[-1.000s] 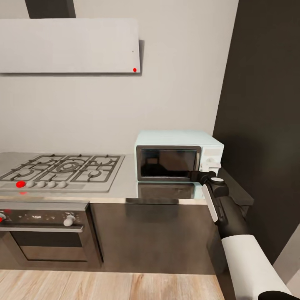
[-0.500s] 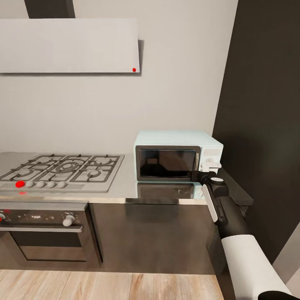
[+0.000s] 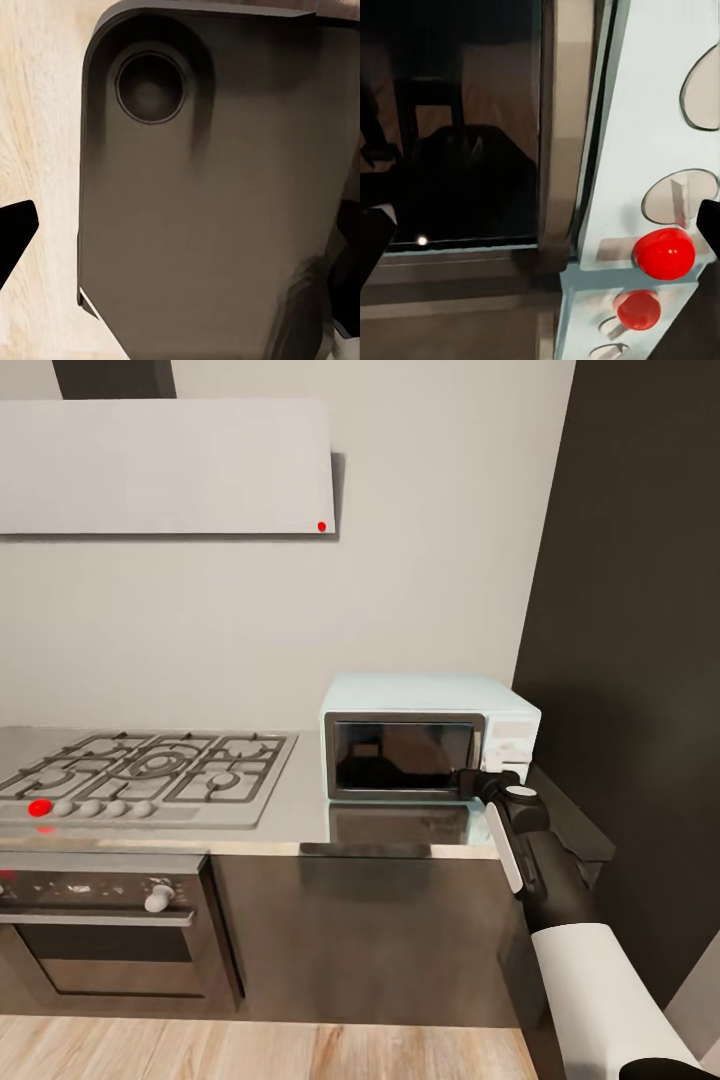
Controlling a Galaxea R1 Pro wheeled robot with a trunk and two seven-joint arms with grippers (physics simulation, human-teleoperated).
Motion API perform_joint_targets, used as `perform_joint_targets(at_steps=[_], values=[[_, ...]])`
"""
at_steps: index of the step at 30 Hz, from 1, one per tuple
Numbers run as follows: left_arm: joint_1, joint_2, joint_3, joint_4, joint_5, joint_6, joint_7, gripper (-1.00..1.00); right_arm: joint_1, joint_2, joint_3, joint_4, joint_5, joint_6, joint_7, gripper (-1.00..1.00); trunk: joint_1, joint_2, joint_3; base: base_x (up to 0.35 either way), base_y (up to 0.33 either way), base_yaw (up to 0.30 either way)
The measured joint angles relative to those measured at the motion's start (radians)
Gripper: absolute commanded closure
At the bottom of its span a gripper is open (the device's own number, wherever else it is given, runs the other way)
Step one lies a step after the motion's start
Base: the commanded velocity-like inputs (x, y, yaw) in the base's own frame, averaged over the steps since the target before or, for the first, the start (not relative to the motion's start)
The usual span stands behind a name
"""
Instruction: In the kitchen, take the popcorn bag from the countertop, put it into the microwave, and heat it until the popcorn is cooked so the cooked popcorn ends up inside the bag.
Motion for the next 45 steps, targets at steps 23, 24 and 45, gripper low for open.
perform_joint_targets(at_steps=[23, 24, 45], values=[[0.0, 0.0, 0.0, 0.0, 0.0, -0.001, -0.001, -1.0, 0.0, 0.0, 0.0, 0.0, 0.0, -0.005, 0.001, -1.0, 0.0, 0.0, 0.0, 0.012, -0.018, 0.0], [0.0, 0.0, 0.0, 0.0, 0.0, -0.001, 0.0, -1.0, 0.0, 0.0, 0.0, 0.0, 0.0, -0.005, 0.001, -1.0, 0.0, 0.0, 0.0, 0.0, -0.21, 0.0], [0.0, -0.001, 0.001, 0.0, 0.0, -0.001, -0.001, -1.0, 0.0, 0.015, 0.004, 0.0, 0.001, -0.005, -0.058, -1.0, 0.0, 0.0, 0.0, 0.0, -0.027, 0.0]])
